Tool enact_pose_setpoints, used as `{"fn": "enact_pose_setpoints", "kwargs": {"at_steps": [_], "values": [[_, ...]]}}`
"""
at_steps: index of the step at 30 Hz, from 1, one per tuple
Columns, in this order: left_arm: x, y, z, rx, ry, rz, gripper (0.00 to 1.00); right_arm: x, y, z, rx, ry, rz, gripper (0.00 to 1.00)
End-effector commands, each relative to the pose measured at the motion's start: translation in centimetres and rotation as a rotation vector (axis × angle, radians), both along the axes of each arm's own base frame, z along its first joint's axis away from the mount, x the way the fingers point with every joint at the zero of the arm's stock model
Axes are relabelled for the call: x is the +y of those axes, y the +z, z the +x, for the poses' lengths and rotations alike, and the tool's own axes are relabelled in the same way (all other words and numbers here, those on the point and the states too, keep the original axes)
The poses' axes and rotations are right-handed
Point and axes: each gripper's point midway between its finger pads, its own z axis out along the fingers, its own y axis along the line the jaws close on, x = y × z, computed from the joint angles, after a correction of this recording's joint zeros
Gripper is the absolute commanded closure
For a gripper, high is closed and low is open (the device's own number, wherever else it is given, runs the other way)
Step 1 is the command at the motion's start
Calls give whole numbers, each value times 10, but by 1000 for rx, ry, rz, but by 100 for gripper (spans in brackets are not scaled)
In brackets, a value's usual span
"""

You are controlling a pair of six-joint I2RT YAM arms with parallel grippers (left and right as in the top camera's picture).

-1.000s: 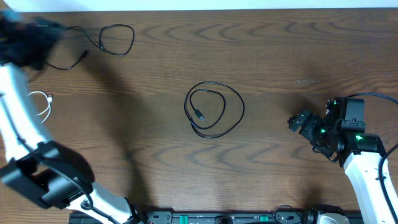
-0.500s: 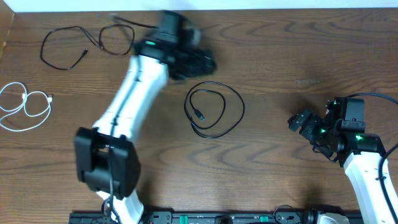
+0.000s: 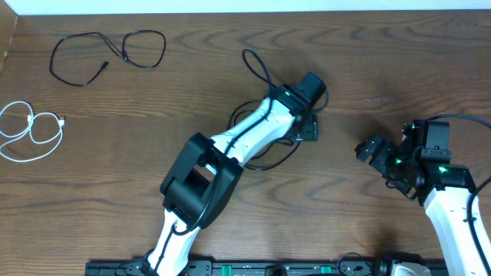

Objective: Untangle cables
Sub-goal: 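Move the left gripper to the center black cable loop and grasp it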

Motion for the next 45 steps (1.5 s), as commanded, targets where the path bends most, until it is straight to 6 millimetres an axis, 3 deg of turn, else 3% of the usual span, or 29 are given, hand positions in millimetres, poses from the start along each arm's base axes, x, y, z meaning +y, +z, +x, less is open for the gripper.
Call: {"fn": "enact_pose_setpoints", "kwargs": {"at_steps": [1, 13, 17, 25, 30, 35, 37, 40, 43, 45], "values": [[2, -13, 5, -34, 45, 49, 27, -2, 7, 4, -22, 5, -10, 1], [-10, -18, 34, -162, 72, 31, 32, -2, 7, 4, -22, 5, -10, 1], [-15, -32, 29, -149, 70, 42, 33, -2, 7, 4, -22, 5, -10, 1], [-2, -66, 15, -172, -3, 222, 43, -2, 7, 4, -22, 5, -10, 1], [6, -71, 11, -186, -11, 290, 48, -2, 7, 4, -22, 5, -10, 1], [6, -71, 12, -186, -10, 290, 76, -2, 7, 4, -22, 5, -10, 1], [6, -71, 12, -187, -10, 290, 80, -2, 7, 4, -22, 5, -10, 1], [7, -71, 13, -185, -6, 290, 79, -2, 7, 4, -22, 5, -10, 1], [9, -72, 14, -175, 0, 282, 67, -2, 7, 4, -22, 5, -10, 1], [11, -73, 14, -160, 7, 273, 64, -2, 7, 4, -22, 5, -10, 1]]}}
